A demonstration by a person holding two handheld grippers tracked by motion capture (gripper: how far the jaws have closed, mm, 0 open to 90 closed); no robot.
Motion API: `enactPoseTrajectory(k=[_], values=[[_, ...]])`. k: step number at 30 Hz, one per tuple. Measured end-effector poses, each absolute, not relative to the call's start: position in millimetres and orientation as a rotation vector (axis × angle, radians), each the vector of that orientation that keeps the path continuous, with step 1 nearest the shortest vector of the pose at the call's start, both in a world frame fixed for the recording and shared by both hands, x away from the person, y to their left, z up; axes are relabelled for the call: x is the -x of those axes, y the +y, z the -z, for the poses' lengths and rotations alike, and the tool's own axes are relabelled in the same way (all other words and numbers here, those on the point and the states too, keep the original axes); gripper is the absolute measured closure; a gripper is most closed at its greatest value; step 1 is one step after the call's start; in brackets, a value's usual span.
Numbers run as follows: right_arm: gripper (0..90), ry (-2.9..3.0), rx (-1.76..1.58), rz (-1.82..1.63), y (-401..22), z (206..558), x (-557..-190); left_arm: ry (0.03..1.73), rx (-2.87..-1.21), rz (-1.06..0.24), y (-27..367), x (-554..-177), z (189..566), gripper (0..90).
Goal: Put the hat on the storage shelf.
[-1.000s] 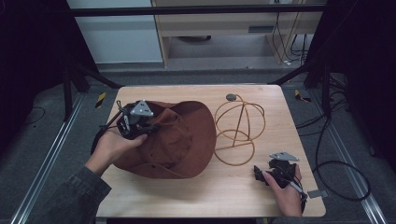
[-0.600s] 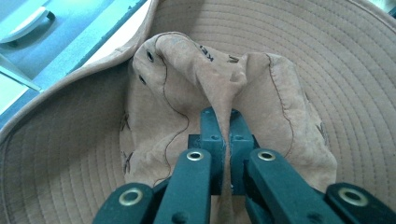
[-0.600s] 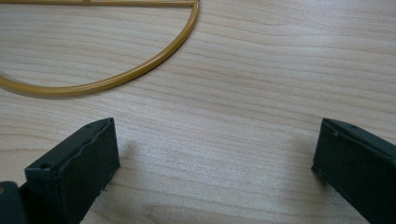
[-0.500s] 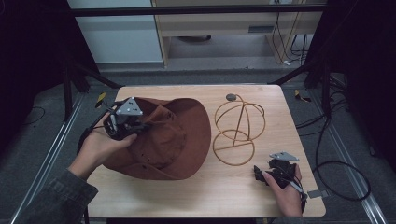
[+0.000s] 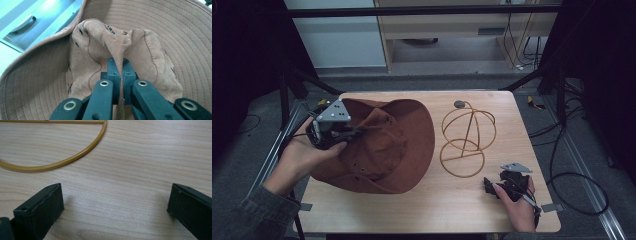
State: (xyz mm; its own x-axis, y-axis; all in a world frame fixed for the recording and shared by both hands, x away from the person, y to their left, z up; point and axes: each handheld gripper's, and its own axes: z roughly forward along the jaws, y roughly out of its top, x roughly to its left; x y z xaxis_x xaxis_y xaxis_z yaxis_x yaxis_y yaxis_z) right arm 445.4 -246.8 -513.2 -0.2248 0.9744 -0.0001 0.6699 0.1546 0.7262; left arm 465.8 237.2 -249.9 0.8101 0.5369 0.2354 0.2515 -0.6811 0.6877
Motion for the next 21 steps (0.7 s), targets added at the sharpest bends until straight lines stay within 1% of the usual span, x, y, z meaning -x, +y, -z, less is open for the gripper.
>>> enactPoseTrajectory(k=[11,21], values=[[0.4,1.961,-1.56,-0.844,-247,513,-445,0.535,-2.324,-0.585,232,-458,236,88.6],[0.4,1.961,-1.56,-0.844,-247,513,-445,0.533,-2.302,-0.622,228,-463,214,88.4]])
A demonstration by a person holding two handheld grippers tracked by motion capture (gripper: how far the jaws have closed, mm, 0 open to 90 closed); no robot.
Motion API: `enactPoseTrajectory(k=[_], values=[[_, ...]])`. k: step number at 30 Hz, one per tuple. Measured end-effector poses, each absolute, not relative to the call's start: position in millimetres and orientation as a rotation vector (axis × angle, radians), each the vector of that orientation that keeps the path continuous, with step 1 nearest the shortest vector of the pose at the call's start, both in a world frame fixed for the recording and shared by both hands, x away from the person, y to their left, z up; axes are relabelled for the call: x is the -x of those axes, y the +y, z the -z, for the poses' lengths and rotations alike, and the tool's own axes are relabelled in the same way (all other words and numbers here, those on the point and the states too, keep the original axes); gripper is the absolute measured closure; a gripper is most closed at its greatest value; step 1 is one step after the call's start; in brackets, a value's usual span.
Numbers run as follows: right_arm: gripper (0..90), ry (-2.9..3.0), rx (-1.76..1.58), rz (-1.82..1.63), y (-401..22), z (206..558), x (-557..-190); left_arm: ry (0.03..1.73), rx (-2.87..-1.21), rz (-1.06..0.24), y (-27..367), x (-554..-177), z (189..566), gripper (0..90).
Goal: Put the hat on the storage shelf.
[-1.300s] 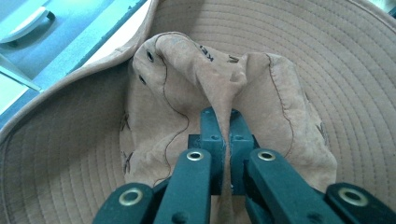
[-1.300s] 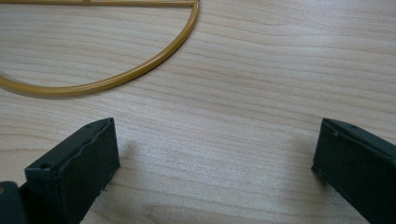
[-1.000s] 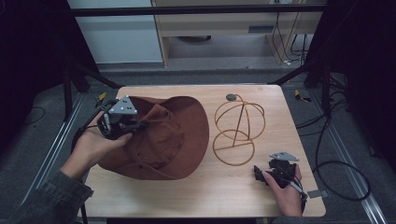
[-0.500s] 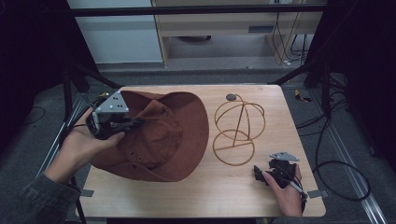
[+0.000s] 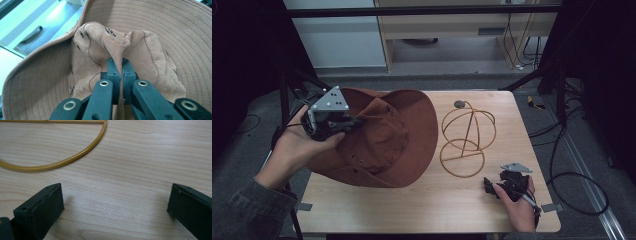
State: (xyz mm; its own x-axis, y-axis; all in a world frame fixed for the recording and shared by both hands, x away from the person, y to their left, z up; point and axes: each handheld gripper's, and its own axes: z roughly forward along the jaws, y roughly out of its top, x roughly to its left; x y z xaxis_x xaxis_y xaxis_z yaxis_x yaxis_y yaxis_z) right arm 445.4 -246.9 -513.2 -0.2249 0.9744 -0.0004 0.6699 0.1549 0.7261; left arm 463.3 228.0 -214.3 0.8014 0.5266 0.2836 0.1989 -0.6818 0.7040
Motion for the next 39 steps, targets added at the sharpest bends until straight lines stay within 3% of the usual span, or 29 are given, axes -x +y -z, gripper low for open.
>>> enactPoseTrajectory(k=[19,39], values=[[0.4,1.962,-1.561,-0.842,-247,513,-445,0.489,-2.288,-0.66,194,-483,176,88.2],[0.4,1.963,-1.561,-0.843,-247,513,-445,0.413,-2.294,-0.634,140,-516,166,88.1]])
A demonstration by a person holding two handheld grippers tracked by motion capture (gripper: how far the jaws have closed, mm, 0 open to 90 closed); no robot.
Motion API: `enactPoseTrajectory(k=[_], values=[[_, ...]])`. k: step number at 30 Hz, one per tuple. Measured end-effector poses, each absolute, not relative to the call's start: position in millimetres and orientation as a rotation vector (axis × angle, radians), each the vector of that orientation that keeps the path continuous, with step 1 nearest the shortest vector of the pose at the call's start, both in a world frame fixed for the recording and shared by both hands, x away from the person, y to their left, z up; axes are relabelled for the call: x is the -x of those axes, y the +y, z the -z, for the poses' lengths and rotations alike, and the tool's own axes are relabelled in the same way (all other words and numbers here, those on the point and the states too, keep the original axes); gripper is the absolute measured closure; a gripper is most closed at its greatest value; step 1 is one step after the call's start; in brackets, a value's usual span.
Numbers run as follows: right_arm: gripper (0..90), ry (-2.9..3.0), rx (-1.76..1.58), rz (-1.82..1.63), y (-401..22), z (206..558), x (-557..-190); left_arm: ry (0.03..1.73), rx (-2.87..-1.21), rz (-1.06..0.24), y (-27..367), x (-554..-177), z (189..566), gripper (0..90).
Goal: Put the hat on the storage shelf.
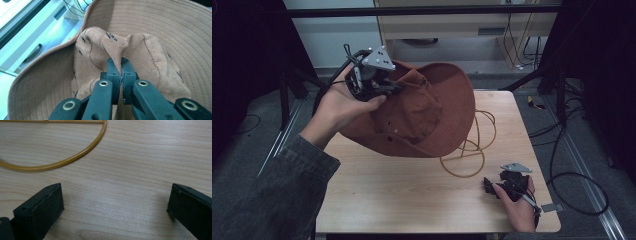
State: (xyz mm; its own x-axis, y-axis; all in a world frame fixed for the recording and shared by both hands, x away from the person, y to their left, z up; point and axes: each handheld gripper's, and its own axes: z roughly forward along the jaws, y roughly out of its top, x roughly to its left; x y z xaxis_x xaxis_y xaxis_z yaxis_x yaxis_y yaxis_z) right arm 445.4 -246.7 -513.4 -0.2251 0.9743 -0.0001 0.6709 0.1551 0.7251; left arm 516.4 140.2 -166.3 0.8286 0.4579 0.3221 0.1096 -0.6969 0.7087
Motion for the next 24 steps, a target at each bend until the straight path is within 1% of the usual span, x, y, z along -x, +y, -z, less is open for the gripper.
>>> enactPoseTrajectory(k=[5,24], values=[[0.4,1.963,-1.563,-0.843,-247,513,-445,0.411,-2.289,-0.624,137,-521,164,88.2],[0.4,1.962,-1.563,-0.844,-247,513,-445,0.353,-2.304,-0.617,109,-515,162,88.2]])
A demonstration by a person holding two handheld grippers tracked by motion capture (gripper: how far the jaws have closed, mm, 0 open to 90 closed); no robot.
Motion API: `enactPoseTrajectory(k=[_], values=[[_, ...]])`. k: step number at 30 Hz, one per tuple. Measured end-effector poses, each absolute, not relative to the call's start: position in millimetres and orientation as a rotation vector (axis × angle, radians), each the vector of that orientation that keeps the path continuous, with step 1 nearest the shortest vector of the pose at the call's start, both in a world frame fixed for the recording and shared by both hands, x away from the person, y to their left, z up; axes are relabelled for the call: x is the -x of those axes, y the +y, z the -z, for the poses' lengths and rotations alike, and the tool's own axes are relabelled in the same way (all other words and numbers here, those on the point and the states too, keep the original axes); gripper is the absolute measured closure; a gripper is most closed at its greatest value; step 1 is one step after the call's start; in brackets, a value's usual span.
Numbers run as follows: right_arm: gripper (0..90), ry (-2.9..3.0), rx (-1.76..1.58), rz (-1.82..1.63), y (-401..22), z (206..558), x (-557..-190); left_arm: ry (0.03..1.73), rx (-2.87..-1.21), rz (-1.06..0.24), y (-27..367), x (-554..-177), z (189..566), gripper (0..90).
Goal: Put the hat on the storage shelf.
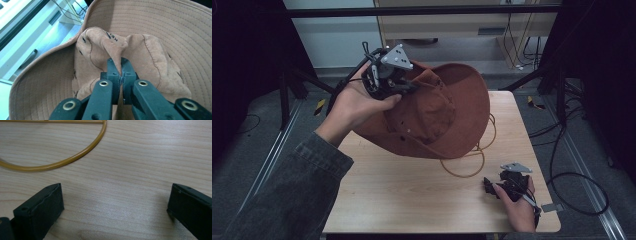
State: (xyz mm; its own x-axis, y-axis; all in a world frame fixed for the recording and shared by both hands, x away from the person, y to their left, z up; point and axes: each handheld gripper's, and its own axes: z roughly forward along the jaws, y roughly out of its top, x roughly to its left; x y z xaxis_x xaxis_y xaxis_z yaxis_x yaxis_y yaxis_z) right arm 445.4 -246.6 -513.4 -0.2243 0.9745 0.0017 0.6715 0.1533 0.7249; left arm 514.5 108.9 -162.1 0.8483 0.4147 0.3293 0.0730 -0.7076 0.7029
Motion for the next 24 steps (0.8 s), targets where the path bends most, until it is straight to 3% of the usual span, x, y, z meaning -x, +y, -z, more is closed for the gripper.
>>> enactPoseTrajectory(k=[24], values=[[0.4,1.963,-1.562,-0.844,-247,513,-445,0.262,-2.329,-0.605,58,-512,160,88.1]])
